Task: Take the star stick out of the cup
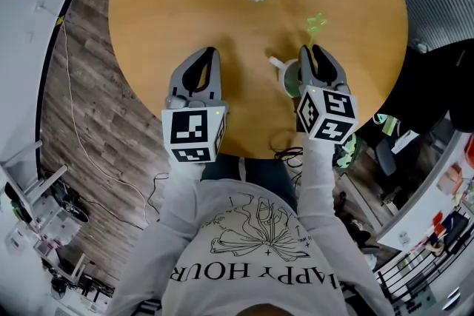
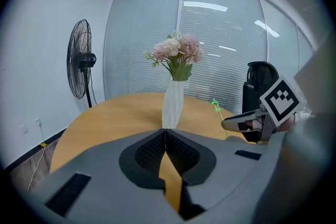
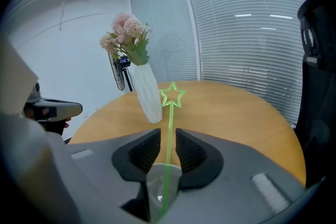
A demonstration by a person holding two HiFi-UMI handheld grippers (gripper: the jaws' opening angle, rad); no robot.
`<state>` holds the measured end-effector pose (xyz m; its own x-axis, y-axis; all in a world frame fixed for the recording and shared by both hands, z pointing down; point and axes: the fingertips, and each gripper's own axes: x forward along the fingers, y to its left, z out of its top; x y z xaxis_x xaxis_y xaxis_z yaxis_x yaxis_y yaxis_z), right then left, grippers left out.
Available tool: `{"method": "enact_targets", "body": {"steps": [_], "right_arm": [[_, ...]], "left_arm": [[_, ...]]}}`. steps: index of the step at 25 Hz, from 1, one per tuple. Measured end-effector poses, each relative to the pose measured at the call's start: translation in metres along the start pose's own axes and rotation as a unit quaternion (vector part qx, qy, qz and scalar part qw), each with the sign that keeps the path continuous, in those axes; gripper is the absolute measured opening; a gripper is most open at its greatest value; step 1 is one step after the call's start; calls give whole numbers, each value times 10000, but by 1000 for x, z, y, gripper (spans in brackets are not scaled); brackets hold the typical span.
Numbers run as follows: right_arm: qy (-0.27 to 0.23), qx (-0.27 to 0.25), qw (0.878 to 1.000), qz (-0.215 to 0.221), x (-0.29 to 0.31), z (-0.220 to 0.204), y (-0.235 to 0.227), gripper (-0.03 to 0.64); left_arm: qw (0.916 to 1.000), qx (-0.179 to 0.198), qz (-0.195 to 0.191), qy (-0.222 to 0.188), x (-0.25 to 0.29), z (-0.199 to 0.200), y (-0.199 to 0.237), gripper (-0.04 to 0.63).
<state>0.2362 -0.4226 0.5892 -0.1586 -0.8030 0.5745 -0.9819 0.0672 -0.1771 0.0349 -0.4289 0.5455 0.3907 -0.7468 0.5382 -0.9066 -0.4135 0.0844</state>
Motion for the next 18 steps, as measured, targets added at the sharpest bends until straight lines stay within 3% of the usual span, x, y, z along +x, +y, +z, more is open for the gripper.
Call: {"method": "enact_targets", "body": {"steps": [4,12,18], "right_arm": [[106,-1,9999,8,4,-4,-1,100],[113,-2,9999,-51,6,-6,0,25],[13,15,10000,-61,2,-2,1,23]], "left_arm": [[10000,-28,49,45,-1,-5,3,6],[9999,-68,117,73,-5,-9,6,6],[9998,-88,168,22,-9,-8,8,6]]}}
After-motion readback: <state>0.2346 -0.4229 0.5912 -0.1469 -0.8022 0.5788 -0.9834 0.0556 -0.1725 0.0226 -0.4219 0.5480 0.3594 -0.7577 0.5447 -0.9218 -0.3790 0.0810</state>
